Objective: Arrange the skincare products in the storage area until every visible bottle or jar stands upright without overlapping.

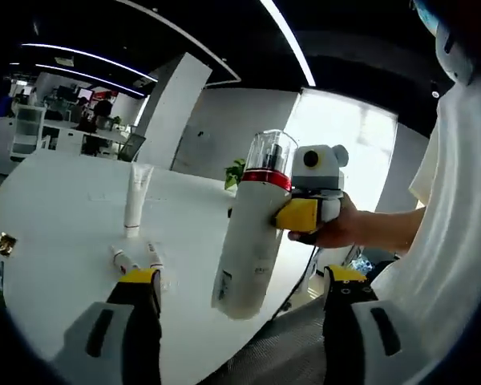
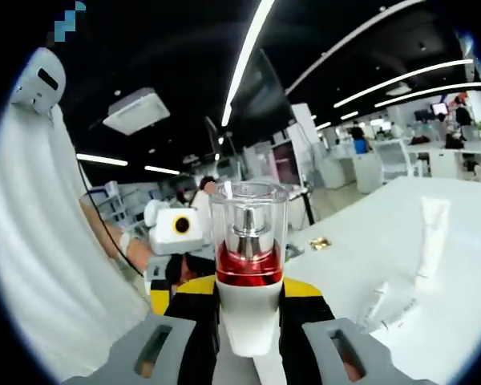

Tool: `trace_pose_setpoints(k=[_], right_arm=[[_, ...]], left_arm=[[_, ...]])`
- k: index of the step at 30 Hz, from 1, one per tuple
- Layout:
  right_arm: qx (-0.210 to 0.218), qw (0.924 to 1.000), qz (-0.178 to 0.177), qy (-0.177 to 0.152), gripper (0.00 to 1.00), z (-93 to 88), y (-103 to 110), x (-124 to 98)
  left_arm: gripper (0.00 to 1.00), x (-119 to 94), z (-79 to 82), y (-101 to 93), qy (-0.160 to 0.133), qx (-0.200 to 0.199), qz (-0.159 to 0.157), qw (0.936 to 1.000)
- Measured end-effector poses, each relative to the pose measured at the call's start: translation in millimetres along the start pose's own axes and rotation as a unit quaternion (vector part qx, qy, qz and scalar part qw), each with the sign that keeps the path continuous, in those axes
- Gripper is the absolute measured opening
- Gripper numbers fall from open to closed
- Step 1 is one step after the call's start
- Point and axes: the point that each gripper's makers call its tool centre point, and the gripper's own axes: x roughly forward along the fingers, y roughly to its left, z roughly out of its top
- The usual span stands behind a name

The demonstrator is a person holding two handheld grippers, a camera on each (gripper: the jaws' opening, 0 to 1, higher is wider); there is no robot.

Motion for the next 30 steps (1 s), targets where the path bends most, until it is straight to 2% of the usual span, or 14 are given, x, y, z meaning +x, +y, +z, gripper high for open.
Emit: trace_pose_setpoints(k=[3,4,10,13,14,18,25,27,28,30], right_arm=[[-0.005,0.9996,0.027,0.008,0.21,-3.5,14.8,3.5],[-0.004,0.9994,0.033,0.009,0.21,-4.4,23.3,7.5],[-0.006,0.9977,0.068,0.004,0.21,-0.6,42.0,20.1],[-0.01,0.9965,0.082,0.003,0.21,2.0,50.1,26.9],[-0.008,0.9958,0.092,0.001,0.21,3.6,54.3,30.4],[-0.005,0.9942,0.108,-0.007,0.21,10.0,62.1,37.1],[-0.002,0.9937,0.11,-0.024,0.22,20.9,62.1,38.4],[0.011,0.9933,0.11,-0.033,0.22,22.6,60.4,36.3],[0.023,0.9924,0.115,-0.036,0.22,23.0,61.3,35.6],[0.023,0.9923,0.114,-0.042,0.22,23.1,59.9,34.4]], left_arm=[[0.75,2.3,-0.8,-9.8,0.004,0.003,-0.023,0.9997],[0.72,2.6,-2.3,-11.6,0.009,0.0,-0.03,0.9995],[0.54,2.6,-15.4,-27.9,0.047,0.024,-0.072,0.996],[0.45,2.1,-16.5,-35.1,0.06,0.032,-0.087,0.9939],[0.44,2.6,-14.3,-32.5,0.062,0.043,-0.081,0.9939],[0.37,1.4,-5.6,-29.7,0.053,0.037,-0.079,0.9948],[0.36,3.1,7.6,-28.8,0.048,0.063,-0.061,0.995],[0.36,3.1,9.3,-28.6,0.046,0.058,-0.059,0.9955],[0.36,3.8,9.5,-31.3,0.05,0.044,-0.067,0.9956],[0.36,6.1,10.1,-32.1,0.051,0.041,-0.064,0.9958]])
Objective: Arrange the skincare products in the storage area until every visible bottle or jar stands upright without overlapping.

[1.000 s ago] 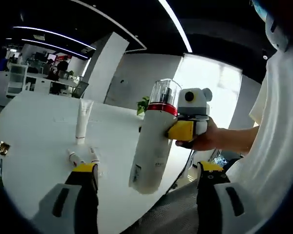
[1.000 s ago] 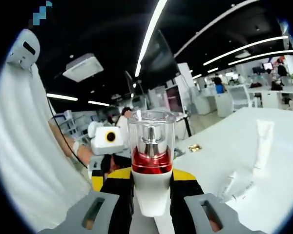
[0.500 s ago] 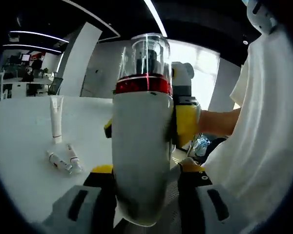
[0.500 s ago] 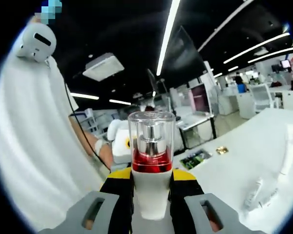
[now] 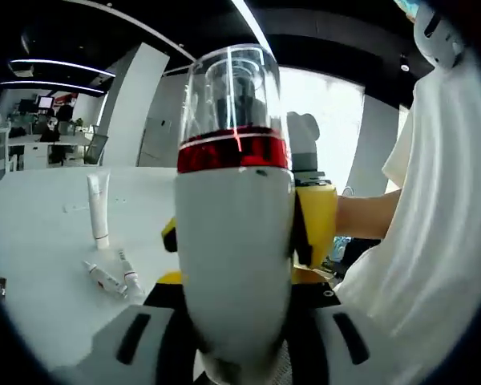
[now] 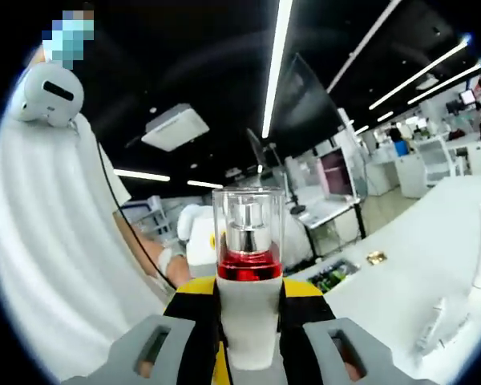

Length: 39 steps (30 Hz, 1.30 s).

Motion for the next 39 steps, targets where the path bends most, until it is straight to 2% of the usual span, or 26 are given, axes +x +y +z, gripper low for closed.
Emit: trace_pose_setpoints(k=[2,5,7,10,13,15,16,17,18,20,21,22,24,25,26,27,28,29,30,31,32,35,39], right_arm=[[0.004,1.0,-0.001,-0.007,0.22,0.7,-1.6,-0.6],[0.014,0.9998,-0.007,-0.015,0.23,-0.2,-7.8,-1.1],[0.025,0.9994,-0.009,-0.022,0.23,-0.2,-11.0,-1.1],[0.033,0.999,-0.021,-0.023,0.24,-2.3,-14.2,-0.8],[0.08,0.9938,-0.077,-0.003,0.25,-12.3,-31.7,1.5],[0.083,0.9906,-0.109,0.001,0.26,-14.7,-40.6,5.4],[0.088,0.9882,-0.125,0.005,0.26,-17.3,-44.8,8.5],[0.089,0.987,-0.134,0.005,0.27,-18.1,-46.5,11.0],[0.077,0.9852,-0.153,0.007,0.27,-19.2,-49.5,14.4],[0.063,0.9817,-0.179,0.013,0.27,-21.4,-52.8,17.0],[0.062,0.978,-0.197,0.028,0.27,-25.1,-55.4,16.6],[0.063,0.9749,-0.21,0.037,0.26,-27.4,-56.6,15.5],[0.036,0.9713,-0.232,0.039,0.22,-26.7,-64.4,12.2],[0.035,0.965,-0.256,0.045,0.21,-28.0,-72.4,7.3],[0.037,0.9654,-0.254,0.043,0.2,-26.5,-75.7,4.0],[0.066,0.9661,-0.248,0.031,0.2,-25.1,-75.9,4.5],[0.072,0.9685,-0.238,0.015,0.2,-20.7,-75.4,5.3],[0.062,0.9665,-0.249,-0.006,0.2,-15.4,-79.2,7.0],[0.037,0.9665,-0.254,-0.002,0.21,-13.8,-81.5,8.5],[0.037,0.9668,-0.253,0.013,0.21,-14.7,-82.8,10.6],[0.025,0.9666,-0.254,0.024,0.21,-14.2,-84.6,10.7],[0.042,0.967,-0.251,-0.002,0.22,-4.4,-86.6,13.4],[0.04,0.9641,-0.263,0.004,0.23,-3.1,-90.7,13.6]], left_arm=[[0.35,1.7,-0.2,1.4,0.0,-0.008,0.006,1.0],[0.35,3.9,-1.8,9.4,0.002,-0.015,0.035,0.9993],[0.35,3.9,-2.4,12.4,0.003,-0.022,0.044,0.9988],[0.35,4.1,-7.5,18.5,0.021,-0.018,0.064,0.9976],[0.35,2.6,-16.0,32.0,0.037,-0.026,0.1,0.994],[0.35,-1.0,-24.1,51.8,0.047,-0.043,0.148,0.987],[0.35,-2.8,-24.8,57.7,0.051,-0.042,0.164,0.9842],[0.34,-3.7,-23.5,62.7,0.049,-0.059,0.177,0.9812],[0.34,-5.5,-22.7,68.2,0.048,-0.065,0.191,0.9782],[0.34,-10.0,-23.0,78.5,0.058,-0.048,0.221,0.9724],[0.33,-11.7,-24.3,82.2,0.064,-0.049,0.234,0.969],[0.32,-16.7,-23.9,90.3,0.061,-0.054,0.259,0.9624],[0.3,-20.9,-17.7,94.8,0.05,-0.047,0.266,0.9614],[0.28,-22.5,-12.0,96.1,0.044,-0.03,0.273,0.9606],[0.27,-21.5,-15.6,94.7,0.068,-0.013,0.272,0.9597],[0.27,-19.1,-14.3,93.6,0.062,-0.027,0.272,0.9598],[0.27,-16.7,-7.2,94.4,0.027,-0.053,0.268,0.9615],[0.27,-17.8,-4.0,98.3,0.011,-0.072,0.275,0.9586],[0.27,-20.8,-4.3,103.1,0.019,-0.049,0.282,0.9579],[0.27,-21.5,-3.8,106.2,0.024,-0.035,0.29,0.9562],[0.27,-19.8,-2.8,106.2,0.025,-0.043,0.286,0.9568],[0.27,-20.1,7.9,105.2,0.018,-0.027,0.287,0.9575],[0.27,-18.8,8.5,107.4,0.031,-0.011,0.296,0.9546]])
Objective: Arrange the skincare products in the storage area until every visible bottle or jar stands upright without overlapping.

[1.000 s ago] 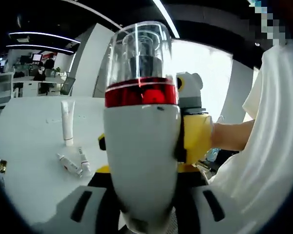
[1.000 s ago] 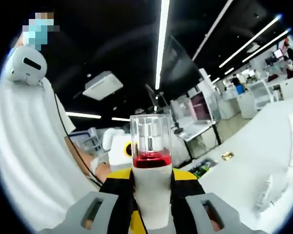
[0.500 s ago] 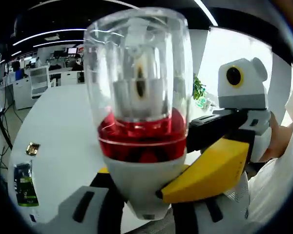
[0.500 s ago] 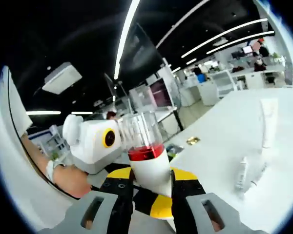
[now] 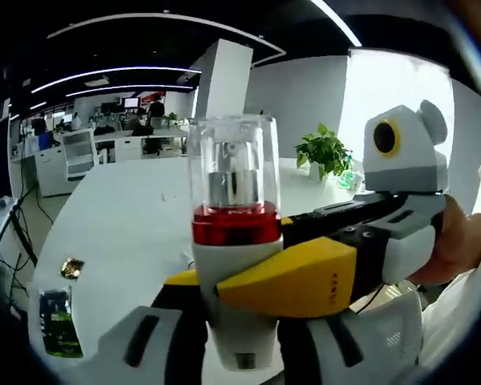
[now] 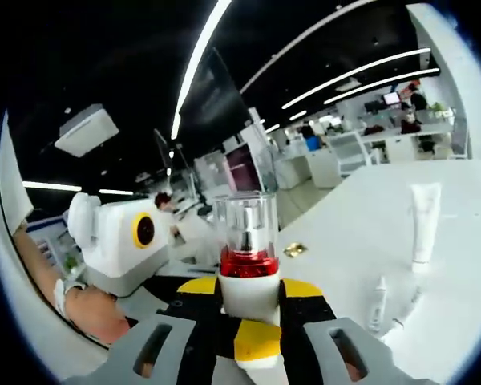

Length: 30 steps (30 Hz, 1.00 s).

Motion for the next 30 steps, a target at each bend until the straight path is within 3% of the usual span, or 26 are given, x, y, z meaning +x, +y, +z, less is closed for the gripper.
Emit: trace_pose_setpoints(k=[4,11,12,14,18,19,20,22,23,26,29,30], right_arm=[[0.017,0.9998,-0.005,0.006,0.22,-5.8,-3.0,2.4],[0.028,0.9992,-0.012,0.024,0.22,-15.4,-5.4,7.5],[-0.004,0.9998,-0.009,0.018,0.22,-13.1,-4.3,6.4],[-0.019,0.9997,-0.019,-0.001,0.21,-8.6,-2.8,2.9],[-0.014,0.9998,-0.013,0.009,0.2,-11.0,-3.1,1.0],[-0.017,0.9997,-0.014,0.011,0.2,-11.5,-2.6,0.9],[-0.02,0.9996,-0.015,0.012,0.21,-11.8,-2.9,0.6],[-0.025,0.9993,-0.026,0.011,0.21,-10.7,-8.0,-2.8],[-0.021,0.9991,-0.036,0.007,0.21,-9.3,-14.1,-6.6],[0.0,0.9987,-0.051,-0.003,0.21,-7.4,-26.7,-14.8],[0.012,0.9978,-0.064,-0.014,0.21,-5.7,-38.8,-24.0],[0.011,0.9976,-0.067,-0.013,0.21,-5.5,-41.8,-26.4]], left_arm=[[0.27,-1.2,-3.8,0.2,0.015,0.027,0.01,0.9995],[0.27,-1.3,-13.0,2.3,0.029,0.032,0.017,0.9989],[0.27,-2.0,-12.2,1.5,0.025,0.033,0.018,0.999],[0.27,-1.6,-7.6,0.1,0.007,0.04,0.014,0.9991],[0.29,-3.1,-6.5,-6.2,-0.014,0.045,-0.017,0.9988],[0.3,-3.9,-4.3,-4.9,-0.027,0.074,-0.014,0.9968],[0.34,-5.0,-4.9,-1.3,-0.028,0.081,0.0,0.9963],[0.53,-8.7,-3.6,9.4,-0.038,0.115,0.033,0.992],[0.6,-8.8,-10.8,8.4,-0.032,0.106,0.022,0.9936],[0.61,-11.6,-25.6,12.4,-0.02,0.106,0.009,0.9941],[0.7,-19.3,-44.0,25.6,0.017,0.161,0.006,0.9867],[0.68,-20.3,-46.9,28.1,0.021,0.173,0.006,0.9847]])
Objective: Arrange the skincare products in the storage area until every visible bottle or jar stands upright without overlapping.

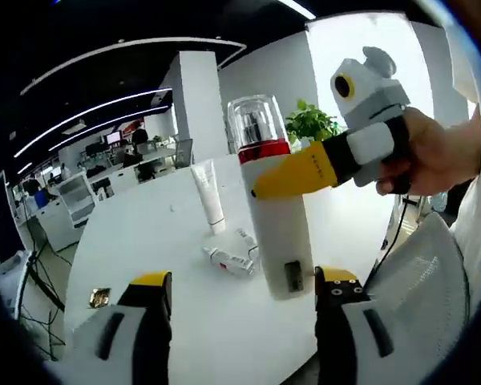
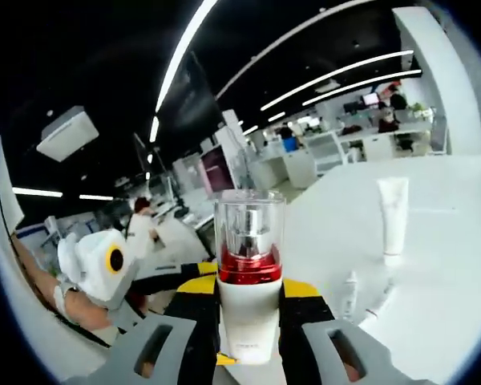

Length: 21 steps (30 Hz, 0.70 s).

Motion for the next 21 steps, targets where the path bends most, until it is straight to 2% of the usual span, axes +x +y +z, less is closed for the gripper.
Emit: trace_pose_setpoints(k=[2,6,8,10,11,13,14,17,21], right_arm=[[0.007,0.9999,-0.008,-0.005,0.21,3.0,-9.4,-5.1],[0.009,0.9994,-0.027,-0.018,0.21,9.8,-25.1,-14.7],[0.008,0.999,-0.039,-0.02,0.21,13.7,-36.3,-19.6],[0.006,0.9987,-0.047,-0.02,0.21,15.5,-43.2,-22.3],[0.003,0.9984,-0.053,-0.02,0.21,16.9,-48.5,-24.2],[-0.001,0.9977,-0.064,-0.022,0.21,19.8,-56.7,-26.5],[-0.003,0.9976,-0.065,-0.021,0.21,21.0,-58.6,-27.0],[-0.008,0.9968,-0.077,-0.022,0.21,25.6,-69.0,-28.3],[-0.012,0.9957,-0.089,-0.022,0.21,32.0,-77.1,-29.8]], left_arm=[[0.61,-3.9,-19.8,4.7,0.036,0.033,-0.002,0.9988],[0.64,-5.3,-46.5,10.4,0.073,0.068,-0.008,0.995],[0.65,-3.4,-66.0,8.5,0.101,0.065,-0.016,0.9926],[0.69,-1.2,-76.5,7.6,0.111,0.074,-0.017,0.9909],[0.68,-1.1,-86.4,4.9,0.126,0.066,-0.02,0.9896],[0.64,0.3,-94.8,3.5,0.137,0.065,-0.018,0.9882],[0.61,0.0,-100.1,2.4,0.153,0.073,-0.02,0.9853],[0.53,3.7,-99.2,-2.6,0.146,0.075,-0.028,0.986],[0.49,2.0,-113.2,-8.5,0.178,0.071,-0.038,0.9807]])
